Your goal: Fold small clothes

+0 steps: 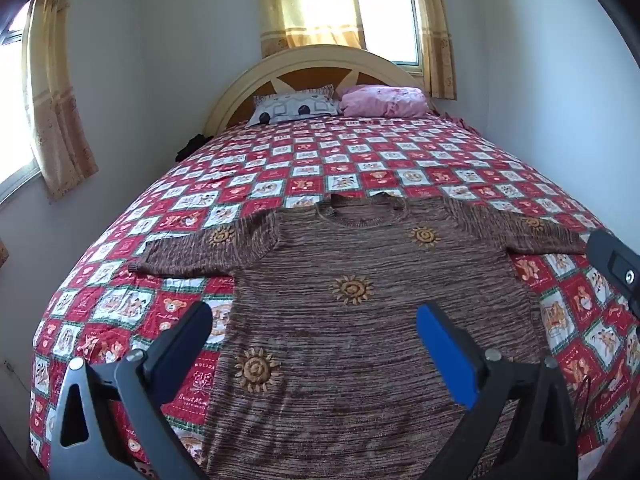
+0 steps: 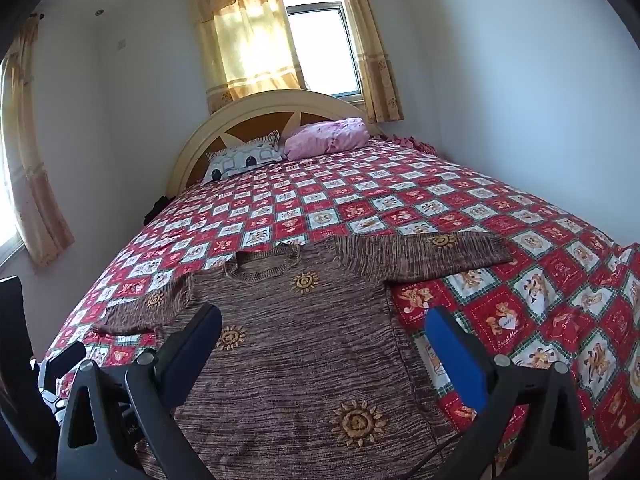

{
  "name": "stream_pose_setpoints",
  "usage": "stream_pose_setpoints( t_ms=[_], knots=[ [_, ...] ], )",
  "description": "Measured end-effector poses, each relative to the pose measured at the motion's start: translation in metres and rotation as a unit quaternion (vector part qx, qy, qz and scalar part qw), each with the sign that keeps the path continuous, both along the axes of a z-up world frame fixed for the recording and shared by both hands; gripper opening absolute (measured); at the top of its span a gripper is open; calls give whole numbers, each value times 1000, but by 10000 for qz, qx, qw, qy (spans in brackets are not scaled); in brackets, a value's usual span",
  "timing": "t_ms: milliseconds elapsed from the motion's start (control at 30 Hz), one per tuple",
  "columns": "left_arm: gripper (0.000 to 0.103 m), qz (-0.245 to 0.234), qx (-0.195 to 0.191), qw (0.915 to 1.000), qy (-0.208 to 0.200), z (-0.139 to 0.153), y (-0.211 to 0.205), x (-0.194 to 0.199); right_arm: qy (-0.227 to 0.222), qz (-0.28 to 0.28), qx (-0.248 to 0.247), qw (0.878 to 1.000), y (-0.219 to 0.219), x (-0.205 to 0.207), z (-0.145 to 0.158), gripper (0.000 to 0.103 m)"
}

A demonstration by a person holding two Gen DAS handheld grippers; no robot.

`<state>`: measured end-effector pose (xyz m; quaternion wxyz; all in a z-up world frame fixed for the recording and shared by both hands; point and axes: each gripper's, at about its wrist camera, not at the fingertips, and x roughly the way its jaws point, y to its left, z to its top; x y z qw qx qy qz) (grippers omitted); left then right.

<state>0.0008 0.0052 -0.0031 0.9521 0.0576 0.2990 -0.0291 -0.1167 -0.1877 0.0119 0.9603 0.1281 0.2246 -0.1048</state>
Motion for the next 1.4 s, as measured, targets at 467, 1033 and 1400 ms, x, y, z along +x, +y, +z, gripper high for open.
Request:
stream_pose_setpoints(
  t_ms=[467,1033,1400],
  knots=[
    [103,17,41,10000,1,-1,-1,2,55,16,23,10000,-2,2,2,102],
    [103,12,56,10000,4,-2,-2,1,111,24,2,9999,2,2,0,102],
    [103,-54,57,9999,125,-14,-2,5,225,-29,-18,9997,1,9,-9,102]
  ],
)
